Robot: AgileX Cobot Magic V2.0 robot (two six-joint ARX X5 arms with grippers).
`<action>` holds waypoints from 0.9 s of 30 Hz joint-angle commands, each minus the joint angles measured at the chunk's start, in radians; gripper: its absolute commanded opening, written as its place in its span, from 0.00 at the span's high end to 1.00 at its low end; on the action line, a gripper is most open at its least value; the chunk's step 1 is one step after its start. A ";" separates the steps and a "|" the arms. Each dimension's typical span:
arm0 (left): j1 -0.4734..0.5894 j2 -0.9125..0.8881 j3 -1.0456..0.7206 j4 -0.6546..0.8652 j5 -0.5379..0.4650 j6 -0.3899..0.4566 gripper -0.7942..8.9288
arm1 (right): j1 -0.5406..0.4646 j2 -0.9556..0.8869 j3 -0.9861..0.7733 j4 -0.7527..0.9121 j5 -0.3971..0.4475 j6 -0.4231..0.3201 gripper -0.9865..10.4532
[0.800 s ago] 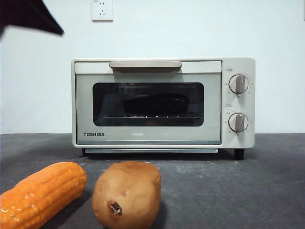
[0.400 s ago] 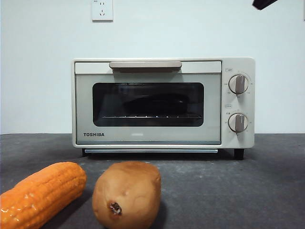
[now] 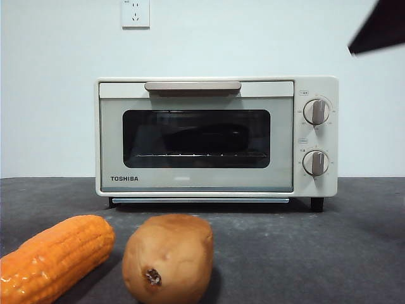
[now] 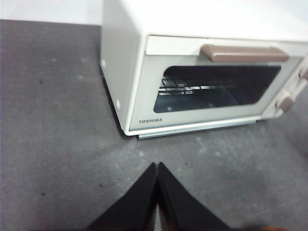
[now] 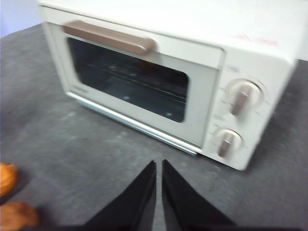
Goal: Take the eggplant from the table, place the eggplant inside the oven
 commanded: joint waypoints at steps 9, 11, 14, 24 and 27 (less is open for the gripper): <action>-0.004 -0.045 -0.001 0.032 -0.004 -0.161 0.91 | 0.005 -0.012 -0.047 0.016 0.114 0.029 0.91; -0.004 -0.045 -0.001 0.034 -0.004 -0.161 0.91 | 0.005 -0.012 -0.047 0.025 0.114 0.029 0.91; -0.004 -0.045 -0.001 0.034 -0.004 -0.161 0.91 | 0.005 -0.012 -0.047 0.042 0.114 0.029 0.91; 0.044 -0.179 -0.007 0.024 -0.057 0.060 0.91 | 0.005 -0.012 -0.047 0.042 0.114 0.029 0.91; 0.099 -0.235 -0.037 0.036 -0.058 0.133 0.91 | 0.005 -0.012 -0.047 0.042 0.114 0.029 0.91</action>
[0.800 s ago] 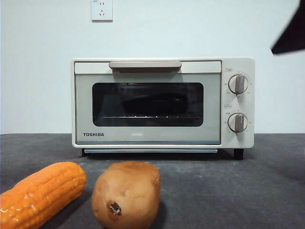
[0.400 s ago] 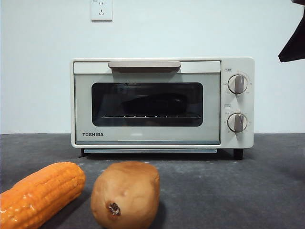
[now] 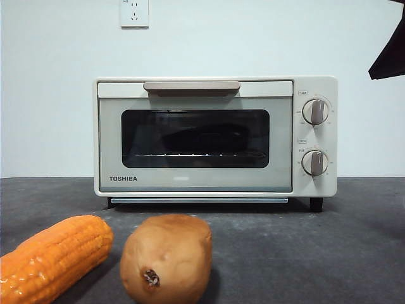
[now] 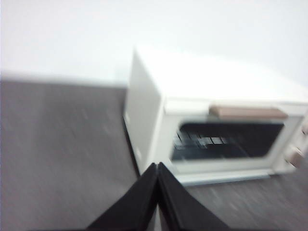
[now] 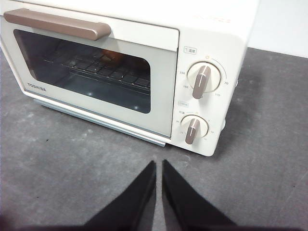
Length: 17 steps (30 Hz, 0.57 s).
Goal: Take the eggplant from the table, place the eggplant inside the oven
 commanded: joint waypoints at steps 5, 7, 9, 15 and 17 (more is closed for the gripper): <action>0.103 -0.093 -0.133 0.008 -0.031 0.182 0.91 | 0.005 0.002 0.006 0.010 0.003 0.014 0.91; 0.115 -0.126 -0.188 0.009 -0.031 0.181 0.91 | 0.005 0.002 0.006 0.010 0.004 0.014 0.91; 0.117 -0.156 -0.243 0.009 -0.030 0.178 0.91 | 0.005 0.002 0.006 0.010 0.004 0.014 0.91; 0.117 -0.162 -0.345 -0.003 -0.028 0.179 0.91 | 0.005 0.002 0.006 0.010 0.003 0.014 0.91; 0.117 -0.162 -0.364 -0.003 -0.028 0.179 0.91 | 0.005 0.002 0.006 0.010 0.004 0.014 0.91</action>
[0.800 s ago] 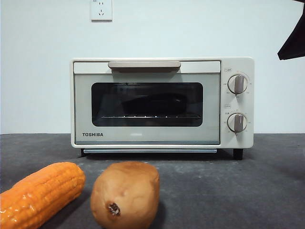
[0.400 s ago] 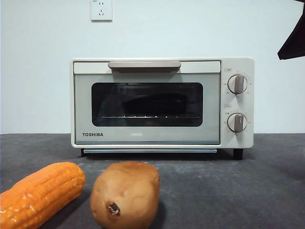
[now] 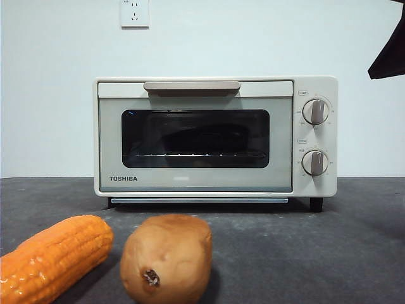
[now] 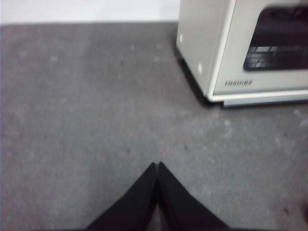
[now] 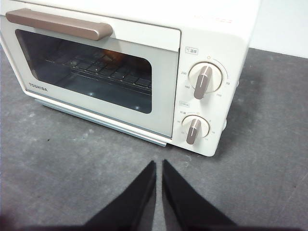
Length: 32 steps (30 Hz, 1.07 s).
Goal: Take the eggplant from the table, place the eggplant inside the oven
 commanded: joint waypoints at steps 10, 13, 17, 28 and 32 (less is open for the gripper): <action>0.002 -0.002 -0.057 0.084 -0.001 0.019 0.91 | 0.005 0.002 0.006 0.010 0.003 0.014 0.91; 0.002 -0.002 -0.057 0.084 -0.001 0.019 0.91 | 0.005 0.002 0.006 0.010 0.003 0.014 0.91; 0.002 -0.002 -0.057 0.084 -0.001 0.019 0.91 | 0.005 0.002 0.006 0.010 0.003 0.014 0.91; 0.002 -0.002 -0.057 0.084 -0.001 0.019 0.91 | 0.005 0.002 0.006 0.010 0.003 0.014 0.91; 0.002 -0.002 -0.057 0.084 -0.001 0.019 0.91 | -0.015 -0.062 0.006 0.000 0.037 -0.040 0.91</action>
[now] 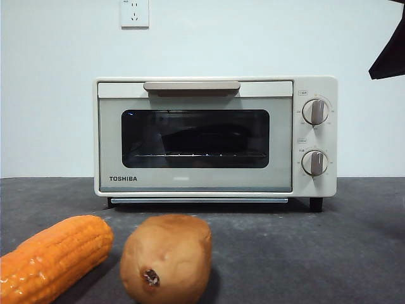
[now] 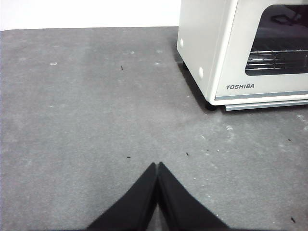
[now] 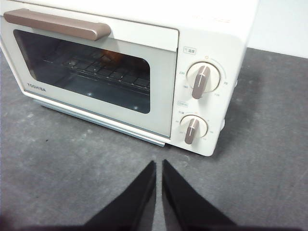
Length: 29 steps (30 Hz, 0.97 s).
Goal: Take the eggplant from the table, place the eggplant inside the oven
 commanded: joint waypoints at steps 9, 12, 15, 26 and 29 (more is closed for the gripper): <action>0.002 -0.002 -0.017 0.000 -0.001 0.016 0.91 | -0.361 -0.267 0.003 0.015 0.039 -0.137 0.91; 0.002 -0.002 -0.017 0.000 -0.001 0.016 0.91 | -0.491 -0.313 -0.008 0.013 -0.020 -0.150 0.91; 0.002 -0.002 -0.017 0.000 -0.001 0.016 0.91 | -0.603 -0.362 -0.037 0.011 -0.126 -0.150 0.91; 0.002 -0.002 -0.017 0.000 -0.001 0.016 0.91 | -0.721 -0.451 -0.285 0.017 -0.350 -0.114 0.91; 0.002 -0.002 -0.017 -0.001 -0.001 0.016 0.91 | -0.721 -0.452 -0.332 0.015 -0.351 -0.090 0.91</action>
